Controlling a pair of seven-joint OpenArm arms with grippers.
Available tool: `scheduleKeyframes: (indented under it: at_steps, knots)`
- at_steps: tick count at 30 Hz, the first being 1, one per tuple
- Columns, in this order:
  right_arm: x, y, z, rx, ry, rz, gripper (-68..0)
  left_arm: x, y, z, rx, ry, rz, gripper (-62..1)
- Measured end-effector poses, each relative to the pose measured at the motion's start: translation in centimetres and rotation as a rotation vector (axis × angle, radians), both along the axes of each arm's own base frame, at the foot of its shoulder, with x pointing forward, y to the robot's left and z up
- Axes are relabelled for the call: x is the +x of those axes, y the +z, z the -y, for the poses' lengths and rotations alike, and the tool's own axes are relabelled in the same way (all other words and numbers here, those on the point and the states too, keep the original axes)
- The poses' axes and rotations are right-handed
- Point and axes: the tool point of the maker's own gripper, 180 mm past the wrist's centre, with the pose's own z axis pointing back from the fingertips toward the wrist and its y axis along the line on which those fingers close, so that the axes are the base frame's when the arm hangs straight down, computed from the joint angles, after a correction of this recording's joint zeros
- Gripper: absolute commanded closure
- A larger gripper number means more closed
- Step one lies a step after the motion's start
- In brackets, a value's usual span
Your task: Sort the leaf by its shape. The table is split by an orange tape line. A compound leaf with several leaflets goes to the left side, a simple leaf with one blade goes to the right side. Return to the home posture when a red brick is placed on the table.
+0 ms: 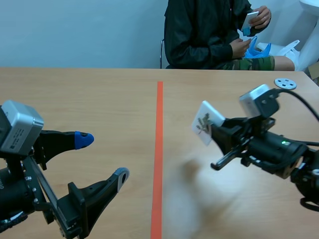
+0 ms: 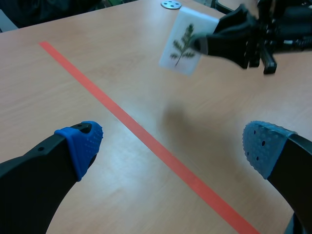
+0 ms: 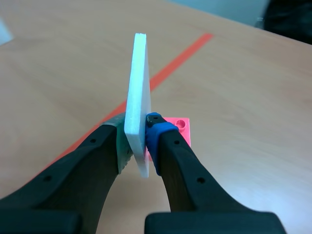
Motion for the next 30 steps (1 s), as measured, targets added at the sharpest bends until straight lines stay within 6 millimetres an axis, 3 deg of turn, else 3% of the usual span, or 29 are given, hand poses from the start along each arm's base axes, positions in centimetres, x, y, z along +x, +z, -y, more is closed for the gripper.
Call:
scheduleKeyframes:
  at_steps: [9,19,23,30]
  knots:
    - [0.7,1.5,9.1,0.020,-0.229,-0.014,-1.3,0.0,0.0,0.0,0.000,0.000,0.000,-61.7]
    - [2.5,1.8,13.2,-0.028,-0.396,-0.001,-1.3,0.0,0.0,0.0,0.000,0.000,0.000,-61.7]
    - [3.7,0.5,14.7,-0.015,-0.448,-0.040,-1.3,0.0,0.0,0.0,0.000,0.000,0.000,-61.7]
    - [5.0,-3.8,18.1,0.001,-0.605,-0.159,-1.3,0.0,0.0,0.0,0.000,0.000,0.000,-61.7]
